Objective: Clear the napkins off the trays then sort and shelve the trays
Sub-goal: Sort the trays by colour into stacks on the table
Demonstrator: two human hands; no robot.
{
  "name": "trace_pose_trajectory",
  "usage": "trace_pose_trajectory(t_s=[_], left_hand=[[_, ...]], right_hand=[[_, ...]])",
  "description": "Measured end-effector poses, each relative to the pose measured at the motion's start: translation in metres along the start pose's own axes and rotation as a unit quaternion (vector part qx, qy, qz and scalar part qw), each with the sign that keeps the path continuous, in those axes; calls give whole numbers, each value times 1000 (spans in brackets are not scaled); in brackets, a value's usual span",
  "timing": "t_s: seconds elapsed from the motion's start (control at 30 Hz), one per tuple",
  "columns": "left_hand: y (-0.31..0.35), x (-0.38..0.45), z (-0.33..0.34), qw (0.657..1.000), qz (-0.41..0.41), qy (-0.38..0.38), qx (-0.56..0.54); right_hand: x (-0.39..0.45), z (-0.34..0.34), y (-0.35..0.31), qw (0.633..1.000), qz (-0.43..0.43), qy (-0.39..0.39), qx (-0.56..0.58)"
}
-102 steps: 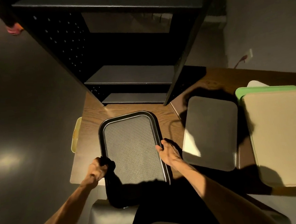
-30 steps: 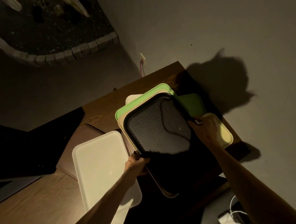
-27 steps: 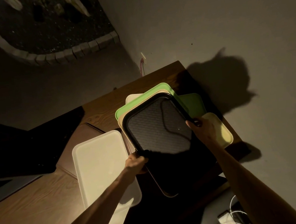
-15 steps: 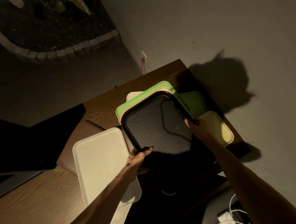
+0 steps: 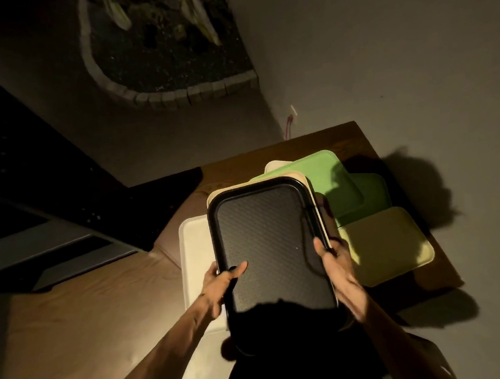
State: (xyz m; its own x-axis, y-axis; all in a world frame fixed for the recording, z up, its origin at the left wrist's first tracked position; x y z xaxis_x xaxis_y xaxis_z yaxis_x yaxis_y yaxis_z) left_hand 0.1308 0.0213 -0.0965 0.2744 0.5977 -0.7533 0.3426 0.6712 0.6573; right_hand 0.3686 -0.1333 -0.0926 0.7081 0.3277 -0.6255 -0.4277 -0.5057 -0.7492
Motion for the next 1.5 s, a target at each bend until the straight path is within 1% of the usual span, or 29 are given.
trace_pose_trajectory(t_s=[0.03, 0.07, 0.1, 0.17, 0.2, 0.23, 0.27, 0.3, 0.37, 0.5, 0.67, 0.77, 0.87, 0.97, 1.1, 1.2, 1.33, 1.43, 1.5], left_hand=[[-3, -1, -18, 1000, 2, 15, 4], [-5, -3, -35, 999, 1, 34, 11], [-9, -4, -52, 999, -1, 47, 22], [-15, -11, -82, 997, -6, 61, 40], [-18, -14, -98, 996, -2, 68, 48], [-23, -17, -114, 995, 3, 74, 60], [-28, -20, -128, 995, 5, 77, 66], [-35, -23, -143, 994, 5, 76, 72], [-46, -32, -169, 994, -1, 70, 89], [-80, -50, -213, 993, -42, 61, 95], [-119, -67, -265, 986, -73, 134, 70], [-137, -75, -292, 982, -76, 162, 52], [-149, -83, -320, 978, -78, 192, 10], [-158, -89, -351, 974, -76, 215, -20], [-161, -89, -390, 968, -71, 238, -29], [-162, -84, -417, 962, -79, 260, -9], [-161, -72, -436, 955, -87, 284, 10], [-158, -64, -443, 947, -87, 306, 37], [-155, -62, -444, 944, -82, 316, 59]], right_hand=[[-5, 11, 11, 1000, 14, 17, -13], [-12, 27, 22, 1000, 18, 14, -16], [-21, 41, 32, 999, 38, -10, -30], [-32, 67, 56, 997, 66, -45, -18], [-37, 78, 65, 995, 74, -52, -47], [-44, 86, 72, 989, 85, -62, -103], [-51, 95, 77, 978, 88, -83, -169], [-56, 104, 84, 969, 94, -96, -206], [-67, 119, 93, 959, 96, -122, -236], [-94, 149, 109, 931, 86, -169, -311], [-129, 189, 118, 915, 56, -219, -335], [-145, 214, 118, 894, 29, -244, -375], [-158, 243, 119, 872, -5, -252, -420], [-172, 272, 120, 835, -57, -253, -486], [-187, 317, 123, 817, -97, -252, -510], [-194, 344, 130, 802, -92, -261, -529], [-197, 365, 140, 794, -88, -255, -545], [-197, 374, 146, 790, -86, -230, -562], [-196, 376, 147, 795, -85, -214, -561]])
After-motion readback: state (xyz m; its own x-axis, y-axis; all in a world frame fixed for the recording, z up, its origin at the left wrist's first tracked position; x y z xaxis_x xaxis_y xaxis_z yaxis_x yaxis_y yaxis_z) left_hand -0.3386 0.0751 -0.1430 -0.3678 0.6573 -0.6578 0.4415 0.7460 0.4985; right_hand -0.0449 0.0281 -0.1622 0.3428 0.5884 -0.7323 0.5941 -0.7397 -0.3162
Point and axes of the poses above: each hand's wrist, its own x-axis towards the middle knuckle, its own z-axis out of the palm, y = z × x, the point moved 6 cm from there along x, towards the middle knuckle, and after that the axes turned 4 degrees about z, right-handed, at the moved point
